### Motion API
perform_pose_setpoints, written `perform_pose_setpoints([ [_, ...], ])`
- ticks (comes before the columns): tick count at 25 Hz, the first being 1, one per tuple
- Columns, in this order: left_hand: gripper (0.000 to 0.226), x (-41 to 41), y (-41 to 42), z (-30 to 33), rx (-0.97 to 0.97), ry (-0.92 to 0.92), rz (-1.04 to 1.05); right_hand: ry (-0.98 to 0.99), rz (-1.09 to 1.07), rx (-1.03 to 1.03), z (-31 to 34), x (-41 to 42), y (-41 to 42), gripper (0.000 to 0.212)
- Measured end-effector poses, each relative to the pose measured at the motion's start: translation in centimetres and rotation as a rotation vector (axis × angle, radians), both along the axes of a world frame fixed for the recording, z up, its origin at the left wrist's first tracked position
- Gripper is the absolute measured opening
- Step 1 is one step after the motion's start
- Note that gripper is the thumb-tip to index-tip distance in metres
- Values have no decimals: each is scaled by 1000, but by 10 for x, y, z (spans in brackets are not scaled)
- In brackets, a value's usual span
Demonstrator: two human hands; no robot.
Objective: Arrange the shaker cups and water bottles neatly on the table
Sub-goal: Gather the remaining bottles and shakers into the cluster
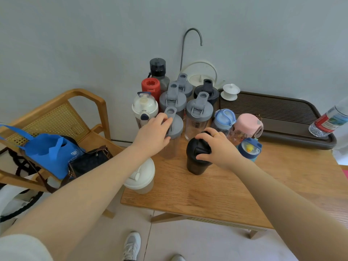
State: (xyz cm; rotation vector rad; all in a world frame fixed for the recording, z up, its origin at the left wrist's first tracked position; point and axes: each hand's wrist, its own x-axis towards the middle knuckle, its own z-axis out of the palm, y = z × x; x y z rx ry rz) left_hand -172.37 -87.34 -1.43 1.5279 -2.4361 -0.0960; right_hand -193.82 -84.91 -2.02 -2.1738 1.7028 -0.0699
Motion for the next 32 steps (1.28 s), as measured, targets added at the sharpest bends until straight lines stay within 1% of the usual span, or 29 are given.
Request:
perform_pose_setpoints([
  [2, 51, 8, 3, 6, 53, 116, -10, 2, 25, 12, 1, -1, -2, 64],
  [4, 47, 21, 11, 11, 87, 244, -39, -44, 1, 24, 0, 0, -2, 73],
  [5, 46, 30, 17, 14, 115, 275, -55, -88, -26, 35, -2, 2, 0, 80],
  [6, 47, 41, 23, 16, 160, 266, -68, -127, -53, 44, -4, 4, 2, 86],
  [7, 52, 53, 28, 17, 232, 208, -75, -151, -74, 43, -6, 7, 4, 90],
  [8, 61, 65, 33, 17, 326, 120, -72, -163, -90, 37, -8, 9, 6, 92],
  [10, 89, 85, 41, 13, 511, -45, -62, -188, -112, 29, -9, 13, 8, 92],
  [12, 109, 96, 47, 4, 612, -130, -93, -207, -123, 35, -10, 19, 10, 91],
  [14, 116, 99, 47, -9, 618, -136, -148, -215, -129, 38, -11, 25, 12, 89],
  [18, 112, 97, 34, -21, 567, -40, -180, -227, -176, 53, -12, 36, 17, 86],
  [21, 111, 86, 30, -26, 525, -11, -228, -203, -246, 46, -10, 42, 23, 84],
  [23, 111, 76, 29, -29, 505, -15, -294, -150, -298, 31, -8, 45, 28, 82],
  [27, 110, 52, 25, -33, 479, -19, -412, 57, -374, 34, -1, 40, 45, 80],
  [32, 110, 23, 16, -35, 443, -6, -480, 151, -481, 65, 3, 13, 65, 79],
])
